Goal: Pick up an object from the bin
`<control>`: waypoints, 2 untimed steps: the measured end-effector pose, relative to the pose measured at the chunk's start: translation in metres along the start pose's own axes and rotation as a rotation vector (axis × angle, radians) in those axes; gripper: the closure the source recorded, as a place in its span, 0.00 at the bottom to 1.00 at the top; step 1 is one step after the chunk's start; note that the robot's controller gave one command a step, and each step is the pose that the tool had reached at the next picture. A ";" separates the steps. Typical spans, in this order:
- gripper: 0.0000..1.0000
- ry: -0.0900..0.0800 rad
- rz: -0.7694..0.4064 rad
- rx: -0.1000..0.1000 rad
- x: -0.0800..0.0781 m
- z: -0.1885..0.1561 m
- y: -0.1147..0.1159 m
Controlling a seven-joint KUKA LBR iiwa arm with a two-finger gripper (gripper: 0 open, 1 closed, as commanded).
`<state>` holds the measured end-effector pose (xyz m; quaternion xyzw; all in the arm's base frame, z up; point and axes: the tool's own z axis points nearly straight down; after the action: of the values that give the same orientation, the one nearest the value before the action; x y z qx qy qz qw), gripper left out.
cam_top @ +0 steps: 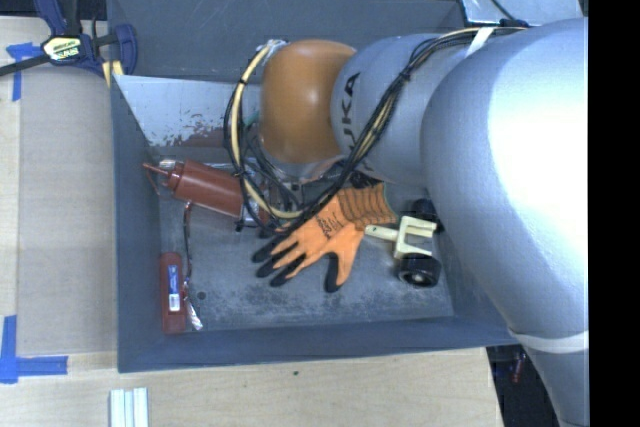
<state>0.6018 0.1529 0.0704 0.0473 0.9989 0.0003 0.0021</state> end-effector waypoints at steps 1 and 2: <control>1.00 0.000 0.000 0.000 0.000 0.000 0.000; 1.00 -0.002 0.001 0.000 -0.001 -0.014 -0.001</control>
Offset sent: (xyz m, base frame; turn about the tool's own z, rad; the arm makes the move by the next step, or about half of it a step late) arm 0.0001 -0.0001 0.0193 0.0003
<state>0.6021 0.1522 0.0839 0.0478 0.9988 0.0004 0.0034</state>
